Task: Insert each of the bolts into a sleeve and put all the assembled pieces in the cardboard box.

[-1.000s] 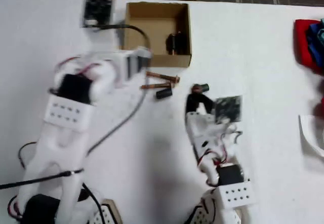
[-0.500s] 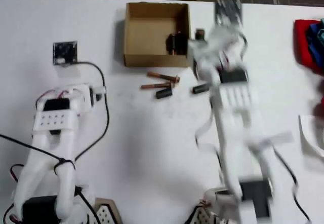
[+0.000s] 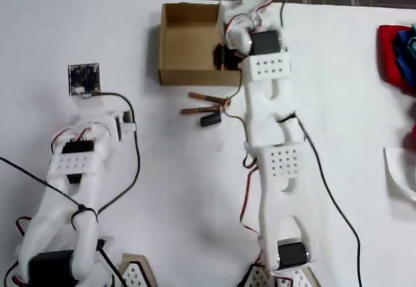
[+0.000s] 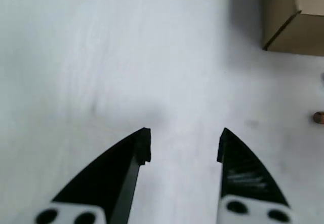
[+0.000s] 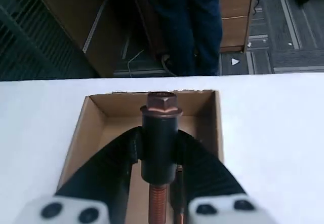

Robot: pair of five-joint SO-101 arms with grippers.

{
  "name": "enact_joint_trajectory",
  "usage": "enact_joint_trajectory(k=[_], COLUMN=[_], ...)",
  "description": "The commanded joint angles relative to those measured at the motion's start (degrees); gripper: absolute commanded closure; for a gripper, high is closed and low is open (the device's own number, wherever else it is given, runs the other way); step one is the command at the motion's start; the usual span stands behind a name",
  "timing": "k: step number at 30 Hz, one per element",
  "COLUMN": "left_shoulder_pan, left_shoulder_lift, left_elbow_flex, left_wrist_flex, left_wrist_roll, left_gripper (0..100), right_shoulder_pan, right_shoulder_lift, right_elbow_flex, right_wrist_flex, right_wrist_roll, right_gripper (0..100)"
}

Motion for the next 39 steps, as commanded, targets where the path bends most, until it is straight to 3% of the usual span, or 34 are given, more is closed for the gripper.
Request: enact_joint_trajectory(k=[1,10,17,39], left_shoulder_pan=[-0.09,3.08,2.99,2.99], left_shoulder_lift=[-0.18,-0.18,-0.18,-0.18], left_elbow_flex=[-0.22,-0.04,-0.04,-0.04], left_wrist_flex=[-1.23,-1.23,-1.23,-1.23], left_wrist_roll=[-0.18,-0.35,-0.26,-0.44], left_gripper=[77,77,77,77], right_shoulder_pan=[-1.54,-4.79,-4.35,-3.74], right_shoulder_lift=[3.03,5.05,5.76,11.47], right_elbow_flex=[-3.87,7.03,8.53,9.32], right_wrist_flex=[-5.67,-16.66,-12.0,-15.16], right_wrist_roll=[-0.35,5.27,5.01,4.84], right_gripper=[97.6,97.6,97.6,97.2])
